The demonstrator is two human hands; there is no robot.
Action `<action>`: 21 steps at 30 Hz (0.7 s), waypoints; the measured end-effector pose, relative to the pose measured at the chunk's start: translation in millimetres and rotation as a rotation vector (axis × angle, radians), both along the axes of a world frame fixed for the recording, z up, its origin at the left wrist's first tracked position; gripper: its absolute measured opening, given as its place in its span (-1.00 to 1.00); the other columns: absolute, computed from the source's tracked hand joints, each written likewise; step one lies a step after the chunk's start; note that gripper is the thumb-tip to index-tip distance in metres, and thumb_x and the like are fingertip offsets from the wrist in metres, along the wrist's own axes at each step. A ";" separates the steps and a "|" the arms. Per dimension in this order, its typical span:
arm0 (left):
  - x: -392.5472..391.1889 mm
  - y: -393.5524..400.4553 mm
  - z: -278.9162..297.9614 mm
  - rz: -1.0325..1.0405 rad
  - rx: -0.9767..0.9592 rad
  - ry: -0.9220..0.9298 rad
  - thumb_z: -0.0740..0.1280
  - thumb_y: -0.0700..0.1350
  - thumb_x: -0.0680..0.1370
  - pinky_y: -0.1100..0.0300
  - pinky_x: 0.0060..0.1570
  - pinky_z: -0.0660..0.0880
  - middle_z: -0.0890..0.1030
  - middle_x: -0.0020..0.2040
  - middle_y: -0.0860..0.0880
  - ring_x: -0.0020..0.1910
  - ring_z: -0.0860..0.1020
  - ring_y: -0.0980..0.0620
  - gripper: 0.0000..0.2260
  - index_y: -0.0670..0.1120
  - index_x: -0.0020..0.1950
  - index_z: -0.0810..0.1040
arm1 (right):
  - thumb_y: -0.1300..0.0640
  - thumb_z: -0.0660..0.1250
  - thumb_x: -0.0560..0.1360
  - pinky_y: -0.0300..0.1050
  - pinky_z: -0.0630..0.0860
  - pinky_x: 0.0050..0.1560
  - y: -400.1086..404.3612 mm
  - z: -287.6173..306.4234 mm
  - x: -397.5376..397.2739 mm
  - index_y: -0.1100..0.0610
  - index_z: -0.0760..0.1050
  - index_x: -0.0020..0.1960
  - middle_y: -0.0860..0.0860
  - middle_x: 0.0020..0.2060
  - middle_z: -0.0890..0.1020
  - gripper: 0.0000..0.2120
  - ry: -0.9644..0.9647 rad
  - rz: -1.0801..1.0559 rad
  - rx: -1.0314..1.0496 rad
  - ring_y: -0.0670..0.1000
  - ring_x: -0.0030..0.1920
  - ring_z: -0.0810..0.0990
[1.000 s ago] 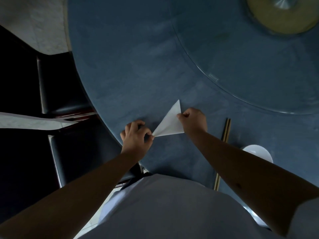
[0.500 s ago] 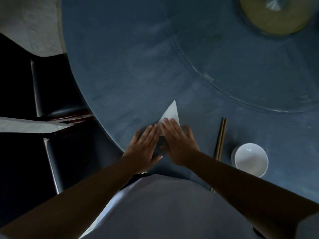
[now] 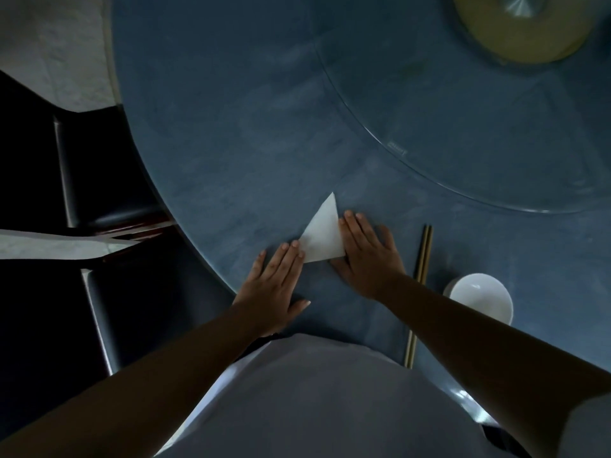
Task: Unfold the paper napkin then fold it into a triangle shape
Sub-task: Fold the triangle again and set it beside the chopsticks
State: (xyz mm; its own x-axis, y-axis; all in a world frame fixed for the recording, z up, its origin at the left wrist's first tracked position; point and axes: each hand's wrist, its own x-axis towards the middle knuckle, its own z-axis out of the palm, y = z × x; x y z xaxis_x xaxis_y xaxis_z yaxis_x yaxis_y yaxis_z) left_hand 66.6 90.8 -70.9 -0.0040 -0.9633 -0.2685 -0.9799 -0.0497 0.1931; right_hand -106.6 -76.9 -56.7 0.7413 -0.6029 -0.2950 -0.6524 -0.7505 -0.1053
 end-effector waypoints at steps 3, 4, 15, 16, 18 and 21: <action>1.3 4.3 -3.5 -0.030 -0.018 0.007 0.06 0.30 0.54 -0.16 0.46 -0.08 -0.07 0.58 -0.17 0.55 -0.06 -0.13 -0.21 -0.17 0.56 -0.10 | -0.22 0.13 0.52 0.24 0.13 0.38 -2.5 2.9 12.4 0.18 0.01 0.53 0.11 0.54 0.14 -0.25 -0.039 0.013 0.021 0.08 0.52 0.07; 1.9 6.1 -4.5 -0.049 -0.012 0.008 0.04 0.30 0.54 -0.15 0.46 -0.10 -0.07 0.58 -0.16 0.55 -0.05 -0.13 -0.22 -0.17 0.56 -0.10 | -0.22 0.12 0.52 0.24 0.15 0.37 -1.7 4.3 18.2 0.17 0.02 0.53 0.11 0.54 0.14 -0.26 -0.059 0.072 0.030 0.07 0.52 0.07; 0.7 7.3 0.3 -0.050 0.050 0.003 0.03 0.30 0.53 -0.18 0.46 -0.08 -0.08 0.57 -0.12 0.55 -0.01 -0.09 -0.23 -0.16 0.56 -0.08 | -0.21 -0.06 0.55 0.13 0.04 0.43 -35.6 -6.6 35.0 0.10 0.04 0.54 0.05 0.55 0.12 -0.34 0.010 0.433 -0.012 0.02 0.53 0.04; 0.7 7.2 0.8 -0.047 0.057 0.002 0.03 0.31 0.53 -0.18 0.46 -0.08 -0.08 0.58 -0.13 0.55 -0.02 -0.09 -0.22 -0.16 0.56 -0.08 | -0.20 -0.06 0.55 0.13 0.03 0.43 -41.1 -6.3 34.6 0.10 0.03 0.55 0.05 0.55 0.11 -0.34 0.016 0.383 -0.022 0.01 0.53 0.04; 0.8 6.4 2.2 -0.044 0.069 0.000 0.04 0.31 0.53 -0.19 0.46 -0.07 -0.07 0.58 -0.12 0.55 -0.02 -0.09 -0.22 -0.15 0.56 -0.08 | -0.19 -0.06 0.54 0.14 0.04 0.43 -51.9 -5.5 34.1 0.11 0.06 0.54 0.04 0.54 0.14 -0.35 0.018 0.314 -0.037 0.00 0.53 0.08; 0.8 6.2 2.4 -0.045 0.081 0.003 0.05 0.31 0.53 -0.20 0.45 -0.07 -0.06 0.58 -0.12 0.55 -0.02 -0.09 -0.22 -0.15 0.56 -0.06 | -0.20 -0.05 0.54 0.15 0.05 0.42 -62.4 -5.0 33.6 0.13 0.09 0.54 0.05 0.54 0.16 -0.34 0.033 0.237 -0.057 0.01 0.52 0.09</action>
